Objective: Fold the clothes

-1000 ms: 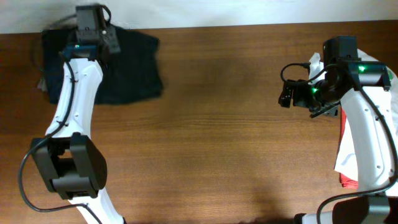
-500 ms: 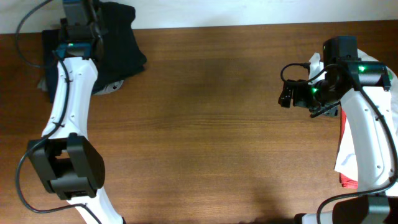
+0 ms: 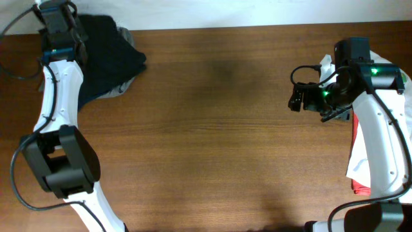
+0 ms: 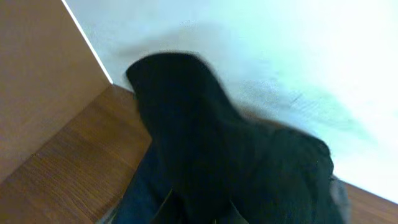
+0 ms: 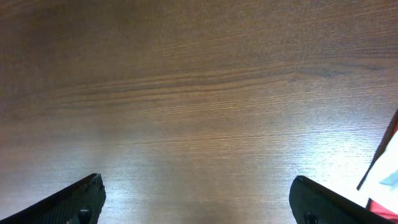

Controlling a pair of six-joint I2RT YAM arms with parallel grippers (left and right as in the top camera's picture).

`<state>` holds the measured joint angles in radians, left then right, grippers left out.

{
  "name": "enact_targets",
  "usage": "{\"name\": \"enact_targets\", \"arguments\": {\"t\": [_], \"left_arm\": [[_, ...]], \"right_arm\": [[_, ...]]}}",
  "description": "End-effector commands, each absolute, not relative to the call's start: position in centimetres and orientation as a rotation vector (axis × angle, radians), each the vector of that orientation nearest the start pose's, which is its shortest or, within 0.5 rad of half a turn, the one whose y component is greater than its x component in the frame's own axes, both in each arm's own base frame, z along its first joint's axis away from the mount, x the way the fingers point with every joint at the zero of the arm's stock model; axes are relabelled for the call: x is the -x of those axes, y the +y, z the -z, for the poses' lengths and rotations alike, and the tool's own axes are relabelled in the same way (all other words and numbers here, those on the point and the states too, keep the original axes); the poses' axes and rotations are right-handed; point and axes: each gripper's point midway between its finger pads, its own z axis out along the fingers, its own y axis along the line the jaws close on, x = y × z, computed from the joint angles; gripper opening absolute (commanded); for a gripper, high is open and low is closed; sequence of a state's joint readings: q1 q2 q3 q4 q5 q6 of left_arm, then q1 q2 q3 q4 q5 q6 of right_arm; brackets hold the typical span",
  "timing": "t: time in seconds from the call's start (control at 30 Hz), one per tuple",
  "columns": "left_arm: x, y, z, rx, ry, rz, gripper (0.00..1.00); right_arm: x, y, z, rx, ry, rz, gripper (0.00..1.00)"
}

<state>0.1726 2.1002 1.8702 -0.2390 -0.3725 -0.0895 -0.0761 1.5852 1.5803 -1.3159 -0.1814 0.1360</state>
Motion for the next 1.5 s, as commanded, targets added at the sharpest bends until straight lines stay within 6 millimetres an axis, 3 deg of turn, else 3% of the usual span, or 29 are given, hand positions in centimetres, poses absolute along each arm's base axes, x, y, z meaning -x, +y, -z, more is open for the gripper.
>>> {"name": "enact_targets", "arguments": {"t": [0.0, 0.13, 0.3, 0.43, 0.47, 0.5, 0.53, 0.57, 0.8, 1.07, 1.1, 1.13, 1.23, 1.3, 1.33, 1.47], "left_arm": [[-60.8, 19.7, -22.4, 0.475, 1.945, -0.514, 0.08], [-61.2, 21.8, -21.9, 0.356, 1.944, -0.634, 0.08], [-60.7, 24.4, -23.1, 0.394, 1.887, -0.663, 0.06], [-60.7, 24.6, -23.3, 0.396, 1.883, -0.663, 0.05], [-60.7, 24.5, -23.1, 0.394, 1.887, -0.661, 0.11], [-60.7, 24.3, -22.8, 0.385, 1.900, -0.650, 0.33], [-60.8, 24.2, -22.2, 0.372, 1.921, -0.633, 0.81], [-60.6, 24.1, -21.3, 0.366, 1.958, -0.625, 0.99], [-58.1, 24.4, -17.3, 0.369, 2.157, -0.633, 0.99], [-56.7, 21.1, -14.9, 0.304, 2.324, -0.561, 0.99], [-56.7, 20.6, -14.5, 0.289, 2.340, -0.527, 0.99], [-56.7, 20.2, -14.1, 0.277, 2.355, -0.496, 0.81], [-56.7, 20.0, -13.0, 0.297, 2.371, -0.431, 0.47], [-56.6, 20.6, -11.6, 0.333, 2.388, -0.418, 0.08], [-56.4, 21.0, -10.6, 0.341, 2.405, -0.419, 0.01], [-55.6, 22.4, -6.4, 0.375, 2.478, -0.427, 0.01]], "right_arm": [[-33.2, 0.3, -20.3, -0.289, 2.864, -0.260, 0.98], [-33.2, 0.3, -20.3, -0.289, 2.864, -0.260, 0.98], [-33.2, 0.3, -20.3, -0.289, 2.864, -0.260, 0.98], [-33.2, 0.3, -20.3, -0.289, 2.864, -0.260, 0.98], [-33.2, 0.3, -20.3, -0.289, 2.864, -0.260, 0.98], [-33.2, 0.3, -20.3, -0.289, 2.864, -0.260, 0.98], [-33.2, 0.3, -20.3, -0.289, 2.864, -0.260, 0.98], [-33.2, 0.3, -20.3, -0.289, 2.864, -0.260, 0.98], [-33.2, 0.3, -20.3, -0.289, 2.864, -0.260, 0.98], [-33.2, 0.3, -20.3, -0.289, 2.864, -0.260, 0.98], [-33.2, 0.3, -20.3, -0.289, 2.864, -0.260, 0.98], [-33.2, 0.3, -20.3, -0.289, 2.864, -0.260, 0.98], [-33.2, 0.3, -20.3, -0.289, 2.864, -0.260, 0.98], [-33.2, 0.3, -20.3, -0.289, 2.864, -0.260, 0.98], [-33.2, 0.3, -20.3, -0.289, 2.864, -0.260, 0.98], [-33.2, 0.3, -20.3, -0.289, 2.864, -0.260, 0.98]]}}
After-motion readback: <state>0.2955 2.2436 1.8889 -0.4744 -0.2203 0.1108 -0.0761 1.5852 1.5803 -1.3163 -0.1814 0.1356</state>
